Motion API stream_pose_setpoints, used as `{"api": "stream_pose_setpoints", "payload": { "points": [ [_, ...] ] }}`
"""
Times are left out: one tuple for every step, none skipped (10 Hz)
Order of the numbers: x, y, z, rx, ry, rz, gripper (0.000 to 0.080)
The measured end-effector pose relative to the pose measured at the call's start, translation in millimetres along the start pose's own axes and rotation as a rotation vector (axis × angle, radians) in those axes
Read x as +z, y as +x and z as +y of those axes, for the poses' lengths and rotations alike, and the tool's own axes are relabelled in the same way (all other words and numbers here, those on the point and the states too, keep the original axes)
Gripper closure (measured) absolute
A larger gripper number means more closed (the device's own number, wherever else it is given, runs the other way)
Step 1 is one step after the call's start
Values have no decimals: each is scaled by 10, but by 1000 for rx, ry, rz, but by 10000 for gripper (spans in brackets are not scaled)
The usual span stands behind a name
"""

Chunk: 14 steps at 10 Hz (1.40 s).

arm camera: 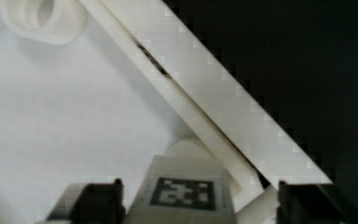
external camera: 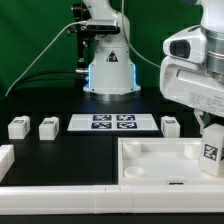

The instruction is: Assemble one leg

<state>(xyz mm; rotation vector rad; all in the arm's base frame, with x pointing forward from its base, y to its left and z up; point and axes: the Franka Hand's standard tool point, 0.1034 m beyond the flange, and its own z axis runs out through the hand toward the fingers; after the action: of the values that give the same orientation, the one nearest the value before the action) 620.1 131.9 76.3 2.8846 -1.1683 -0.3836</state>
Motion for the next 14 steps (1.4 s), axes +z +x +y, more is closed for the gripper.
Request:
{"api": "stream_pose_setpoints", "payload": {
  "points": [
    [1,-9,-6,-72,-1,1,239],
    [6,-19,-12,-193,-2,2,239],
    [19,-27,-20,-323,0,5,166],
    [43,-37,-18,-418,0,6,154],
    [61,-41,-9,-535,-5,5,154],
    [68,-34,-3,-671,-5,4,150],
    [71,-25,5,-790,-6,3,150],
    [75,-9,19,-892,-6,2,150],
    [75,25,47,-1053,-5,0,150],
    [71,64,78,-1163,-3,0,150],
    [65,84,92,-1160,0,0,150],
    [59,101,104,-1167,0,0,150],
    [57,103,107,-1173,0,-1,150],
    [58,90,98,-1176,0,-1,150]
  ]
}}
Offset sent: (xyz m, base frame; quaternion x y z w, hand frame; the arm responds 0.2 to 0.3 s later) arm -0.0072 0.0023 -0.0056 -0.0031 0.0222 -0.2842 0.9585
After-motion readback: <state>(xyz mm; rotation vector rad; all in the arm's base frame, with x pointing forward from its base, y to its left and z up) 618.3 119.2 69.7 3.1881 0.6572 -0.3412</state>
